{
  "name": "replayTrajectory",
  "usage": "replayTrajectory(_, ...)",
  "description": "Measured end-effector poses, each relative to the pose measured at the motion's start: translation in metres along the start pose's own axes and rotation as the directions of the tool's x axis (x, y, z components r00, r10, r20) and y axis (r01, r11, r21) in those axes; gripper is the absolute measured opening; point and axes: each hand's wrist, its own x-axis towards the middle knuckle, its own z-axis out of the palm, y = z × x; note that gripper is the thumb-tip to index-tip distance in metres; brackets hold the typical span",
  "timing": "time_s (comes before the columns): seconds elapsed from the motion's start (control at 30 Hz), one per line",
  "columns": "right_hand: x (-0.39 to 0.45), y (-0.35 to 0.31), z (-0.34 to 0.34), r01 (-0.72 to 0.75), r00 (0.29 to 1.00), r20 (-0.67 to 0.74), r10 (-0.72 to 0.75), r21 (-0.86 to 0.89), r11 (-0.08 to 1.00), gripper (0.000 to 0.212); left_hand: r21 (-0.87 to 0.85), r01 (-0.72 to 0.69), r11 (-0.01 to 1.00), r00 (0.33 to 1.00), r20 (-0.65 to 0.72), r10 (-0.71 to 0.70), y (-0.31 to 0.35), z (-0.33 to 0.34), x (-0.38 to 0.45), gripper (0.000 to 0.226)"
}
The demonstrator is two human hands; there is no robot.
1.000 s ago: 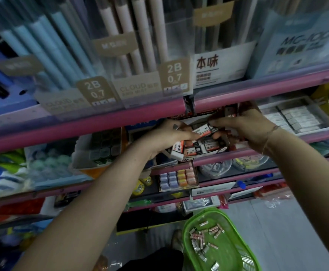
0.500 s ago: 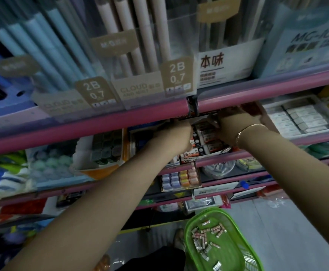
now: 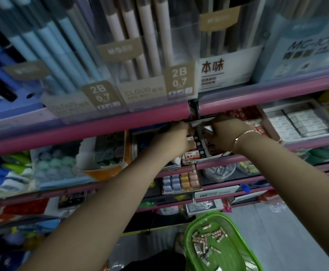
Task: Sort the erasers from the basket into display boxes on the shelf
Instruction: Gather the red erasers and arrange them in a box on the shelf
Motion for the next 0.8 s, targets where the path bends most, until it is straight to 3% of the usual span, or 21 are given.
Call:
replayTrajectory(0.07,-0.004,0.002,-0.002,-0.08,0.997,0.023,0.077,0.365,0.927,0.028,-0.288,0.026,0.957,0.998,-0.055,-0.044,-0.005,-0.002,-0.007,0.028)
replayTrajectory(0.13,-0.015,0.0,-0.008,-0.193,0.971,0.238,0.026,0.711,0.677,0.021,-0.545,0.044,0.837,0.998,-0.016,-0.063,-0.01,-0.006,-0.015,0.031)
replayTrajectory(0.17,-0.02,0.0,-0.008,-0.215,0.949,0.309,-0.058,0.773,0.597,0.019,-0.638,0.038,0.769,0.999,0.02,-0.033,-0.012,-0.008,-0.018,0.026)
replayTrajectory(0.27,-0.03,-0.001,-0.008,-0.212,0.892,0.372,-0.257,0.846,0.49,0.015,-0.723,0.051,0.689,0.993,0.108,0.041,-0.013,-0.009,-0.027,0.011)
replayTrajectory(0.37,-0.034,-0.006,-0.009,-0.246,0.88,0.367,-0.3,0.895,0.373,0.01,-0.731,0.089,0.677,0.994,0.103,-0.019,-0.014,-0.007,-0.03,0.01)
replayTrajectory(0.6,-0.027,-0.004,-0.008,-0.249,0.965,0.26,0.033,0.95,-0.186,0.005,-0.828,0.222,0.515,0.975,0.198,-0.103,-0.02,-0.012,-0.036,0.017)
replayTrajectory(0.63,-0.027,-0.004,-0.008,-0.246,0.965,0.259,0.048,0.95,-0.193,0.004,-0.84,0.225,0.493,0.974,0.2,-0.104,-0.021,-0.011,-0.036,0.016)
replayTrajectory(0.67,-0.028,-0.004,-0.008,-0.251,0.965,0.258,0.042,0.959,-0.134,0.002,-0.854,0.22,0.472,0.975,0.188,-0.114,-0.022,-0.011,-0.036,0.014)
replayTrajectory(0.73,-0.031,-0.004,-0.009,-0.264,0.962,0.272,-0.039,0.954,0.14,0.008,-0.867,0.208,0.452,0.976,0.15,-0.161,-0.024,-0.013,-0.035,0.017)
replayTrajectory(0.8,-0.033,-0.007,-0.01,-0.248,0.944,0.315,-0.102,0.877,0.41,0.012,-0.832,0.181,0.525,0.981,0.114,-0.158,-0.027,-0.015,-0.034,0.022)
